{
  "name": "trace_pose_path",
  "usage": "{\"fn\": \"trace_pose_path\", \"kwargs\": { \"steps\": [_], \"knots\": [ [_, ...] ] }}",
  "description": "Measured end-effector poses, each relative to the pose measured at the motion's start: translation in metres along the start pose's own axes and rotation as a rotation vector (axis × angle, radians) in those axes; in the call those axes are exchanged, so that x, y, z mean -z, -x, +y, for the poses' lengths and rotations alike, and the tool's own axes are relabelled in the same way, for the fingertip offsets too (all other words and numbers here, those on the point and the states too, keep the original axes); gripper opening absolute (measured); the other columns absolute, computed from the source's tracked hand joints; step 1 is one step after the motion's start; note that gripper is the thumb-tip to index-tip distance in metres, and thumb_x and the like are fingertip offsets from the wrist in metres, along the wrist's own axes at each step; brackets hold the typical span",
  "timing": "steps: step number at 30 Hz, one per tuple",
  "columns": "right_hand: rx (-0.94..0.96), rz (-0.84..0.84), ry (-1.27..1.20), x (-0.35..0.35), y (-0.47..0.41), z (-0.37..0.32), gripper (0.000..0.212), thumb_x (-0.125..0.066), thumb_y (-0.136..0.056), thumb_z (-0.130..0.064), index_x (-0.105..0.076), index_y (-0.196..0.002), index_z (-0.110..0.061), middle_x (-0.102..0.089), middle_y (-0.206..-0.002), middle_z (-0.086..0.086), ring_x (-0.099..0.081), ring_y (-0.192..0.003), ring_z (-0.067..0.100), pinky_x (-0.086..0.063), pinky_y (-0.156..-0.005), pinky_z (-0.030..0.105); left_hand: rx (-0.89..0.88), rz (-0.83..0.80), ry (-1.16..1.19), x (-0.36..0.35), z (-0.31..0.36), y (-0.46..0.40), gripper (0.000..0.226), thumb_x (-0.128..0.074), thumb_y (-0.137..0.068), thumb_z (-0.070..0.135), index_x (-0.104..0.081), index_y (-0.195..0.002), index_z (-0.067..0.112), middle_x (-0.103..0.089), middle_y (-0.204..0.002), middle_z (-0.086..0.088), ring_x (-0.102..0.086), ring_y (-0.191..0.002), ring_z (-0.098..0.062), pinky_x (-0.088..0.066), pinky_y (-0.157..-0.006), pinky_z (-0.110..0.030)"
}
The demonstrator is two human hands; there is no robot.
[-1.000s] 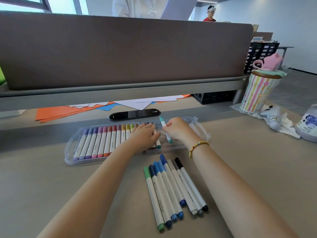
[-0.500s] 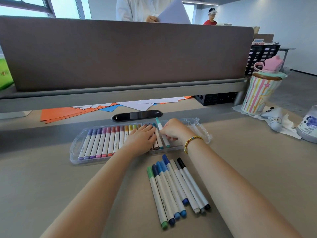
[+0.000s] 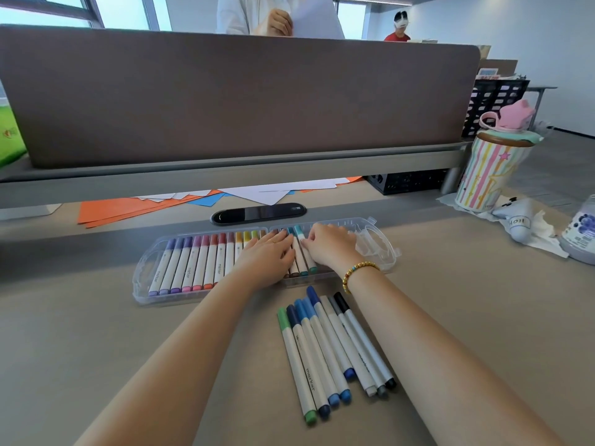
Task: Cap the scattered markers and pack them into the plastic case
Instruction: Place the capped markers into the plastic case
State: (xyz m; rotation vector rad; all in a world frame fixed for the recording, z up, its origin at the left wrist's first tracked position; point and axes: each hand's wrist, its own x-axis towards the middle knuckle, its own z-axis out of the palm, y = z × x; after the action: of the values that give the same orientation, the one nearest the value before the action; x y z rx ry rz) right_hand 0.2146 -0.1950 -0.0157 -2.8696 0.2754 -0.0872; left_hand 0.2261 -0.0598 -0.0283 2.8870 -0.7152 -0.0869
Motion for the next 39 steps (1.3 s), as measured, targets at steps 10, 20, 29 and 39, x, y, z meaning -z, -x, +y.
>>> {"fn": "trace_pose_path", "kwargs": {
  "steps": [10,20,29,39],
  "knots": [
    [0.149,0.021,0.178,0.001,0.014,0.001,0.04,-0.031,-0.102,-0.035,-0.037,-0.141,-0.032,-0.044,-0.132,0.011,-0.033,-0.126,0.03,-0.027,-0.101,0.041,0.012,0.006,0.022,0.001,0.002,-0.001,0.049,-0.022,-0.102,0.035,-0.016,-0.149,0.023,-0.012,-0.157,0.003,-0.006,-0.145,-0.015,-0.004,-0.117,-0.039],
    [0.103,0.027,-0.032,0.029,0.071,0.006,0.034,-0.041,-0.098,-0.023,-0.051,-0.13,-0.026,-0.046,-0.132,0.007,-0.034,-0.126,0.027,-0.028,-0.1,0.041,0.168,0.305,0.318,0.008,0.023,0.056,0.026,-0.046,-0.096,0.024,-0.054,-0.118,0.014,-0.046,-0.129,-0.006,-0.049,-0.11,-0.02,-0.042,-0.088,-0.03],
    [0.204,-0.176,0.115,0.043,0.132,-0.007,0.024,-0.051,-0.094,-0.021,-0.059,-0.117,-0.021,-0.056,-0.117,0.002,-0.046,-0.112,0.024,-0.03,-0.095,0.038,0.266,-0.164,0.132,0.016,0.034,0.106,0.043,-0.049,-0.092,0.041,-0.059,-0.109,0.002,-0.056,-0.08,-0.008,-0.056,-0.082,-0.021,-0.044,-0.075,-0.03],
    [0.23,-0.171,0.13,0.042,0.146,-0.011,0.021,-0.051,-0.094,-0.026,-0.061,-0.111,-0.019,-0.057,-0.113,0.002,-0.047,-0.109,0.023,-0.029,-0.088,0.035,0.326,-0.156,0.061,0.017,0.028,0.127,0.04,-0.05,-0.093,0.033,-0.058,-0.113,-0.001,-0.061,-0.114,-0.017,-0.058,-0.106,-0.03,-0.047,-0.089,-0.036]
  ]
}}
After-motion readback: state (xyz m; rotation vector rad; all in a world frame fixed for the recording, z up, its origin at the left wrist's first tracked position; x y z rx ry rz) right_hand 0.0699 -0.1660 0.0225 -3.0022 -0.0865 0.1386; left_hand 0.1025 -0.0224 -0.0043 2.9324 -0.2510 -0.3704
